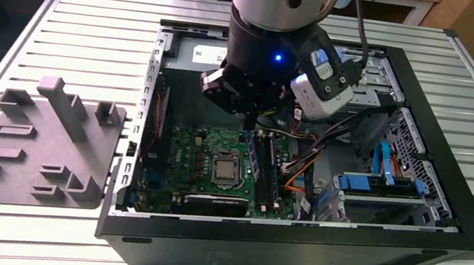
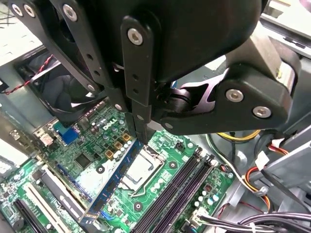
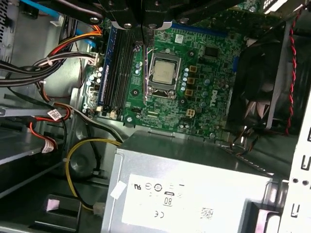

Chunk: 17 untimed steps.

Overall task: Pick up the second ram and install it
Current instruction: 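Insert the second ram into the second slot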

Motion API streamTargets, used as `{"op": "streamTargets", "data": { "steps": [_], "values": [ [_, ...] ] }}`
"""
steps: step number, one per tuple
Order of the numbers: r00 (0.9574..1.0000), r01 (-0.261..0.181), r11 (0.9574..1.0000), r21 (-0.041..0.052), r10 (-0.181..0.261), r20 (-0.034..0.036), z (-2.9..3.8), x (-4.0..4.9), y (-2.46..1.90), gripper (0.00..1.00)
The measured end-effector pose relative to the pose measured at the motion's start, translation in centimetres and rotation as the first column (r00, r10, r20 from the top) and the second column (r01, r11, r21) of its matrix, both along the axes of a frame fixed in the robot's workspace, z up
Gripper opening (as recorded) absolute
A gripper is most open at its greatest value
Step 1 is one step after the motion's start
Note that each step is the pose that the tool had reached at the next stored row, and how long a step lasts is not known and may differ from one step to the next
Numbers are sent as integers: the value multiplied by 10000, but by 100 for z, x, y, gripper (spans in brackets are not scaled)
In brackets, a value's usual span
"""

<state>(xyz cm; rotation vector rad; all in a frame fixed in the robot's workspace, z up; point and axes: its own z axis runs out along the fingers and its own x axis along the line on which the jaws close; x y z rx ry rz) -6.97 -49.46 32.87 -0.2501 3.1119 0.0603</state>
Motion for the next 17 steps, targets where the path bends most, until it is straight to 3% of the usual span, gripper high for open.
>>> {"op": "streamTargets", "data": {
  "steps": [11,17],
  "values": [
    [9977,672,9977,0,-672,0,0,3,0,12],
    [9945,1050,9945,0,-1050,0,-2,3,0,12]
  ]
}}
